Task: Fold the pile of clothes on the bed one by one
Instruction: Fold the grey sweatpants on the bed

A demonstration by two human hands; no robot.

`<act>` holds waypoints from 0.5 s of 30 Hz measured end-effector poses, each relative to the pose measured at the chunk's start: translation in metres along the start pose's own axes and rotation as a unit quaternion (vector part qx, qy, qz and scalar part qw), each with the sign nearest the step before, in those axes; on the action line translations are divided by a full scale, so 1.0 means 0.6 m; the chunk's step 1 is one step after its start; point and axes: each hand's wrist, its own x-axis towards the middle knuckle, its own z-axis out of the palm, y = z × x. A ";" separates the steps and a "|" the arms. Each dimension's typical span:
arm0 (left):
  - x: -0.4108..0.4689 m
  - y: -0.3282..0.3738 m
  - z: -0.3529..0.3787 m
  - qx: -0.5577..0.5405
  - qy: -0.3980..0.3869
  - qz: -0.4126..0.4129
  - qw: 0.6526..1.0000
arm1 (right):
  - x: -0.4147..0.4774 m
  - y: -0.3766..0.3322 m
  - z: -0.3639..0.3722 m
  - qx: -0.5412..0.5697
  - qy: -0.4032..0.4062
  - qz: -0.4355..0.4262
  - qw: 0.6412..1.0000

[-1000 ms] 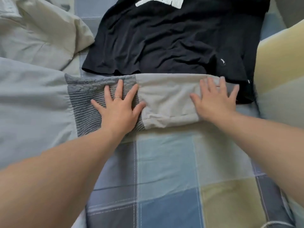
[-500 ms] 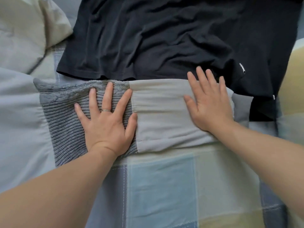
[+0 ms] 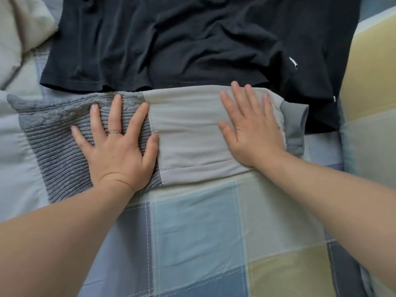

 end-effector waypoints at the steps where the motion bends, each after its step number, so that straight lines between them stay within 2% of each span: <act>1: 0.000 0.001 0.000 -0.002 0.000 0.001 1.000 | -0.005 0.030 -0.003 -0.012 -0.001 0.033 0.999; 4: -0.002 0.001 -0.001 -0.004 0.007 -0.002 1.000 | -0.017 0.061 -0.009 -0.029 -0.014 0.102 0.994; 7: -0.001 0.001 0.000 -0.004 0.013 -0.004 1.000 | -0.035 0.040 -0.025 0.063 -0.001 0.209 0.976; 9: 0.000 0.000 0.002 0.000 0.014 -0.002 1.000 | -0.069 0.024 -0.048 0.171 0.062 0.278 0.943; 11: 0.002 -0.003 0.001 -0.002 0.008 0.001 1.000 | -0.119 0.010 -0.060 0.214 0.161 0.292 0.918; 12: 0.003 -0.004 -0.001 -0.007 0.000 0.004 1.000 | -0.141 0.005 -0.062 0.249 0.175 0.299 0.905; 13: 0.005 -0.006 -0.004 -0.017 -0.012 0.009 1.000 | -0.154 0.001 -0.064 0.324 0.153 0.328 0.874; 14: 0.005 -0.008 -0.009 -0.029 -0.031 0.015 0.999 | -0.162 -0.005 -0.066 0.432 0.100 0.381 0.811; 15: 0.001 -0.010 -0.016 -0.042 -0.052 0.026 0.997 | -0.165 -0.009 -0.065 0.535 0.050 0.438 0.720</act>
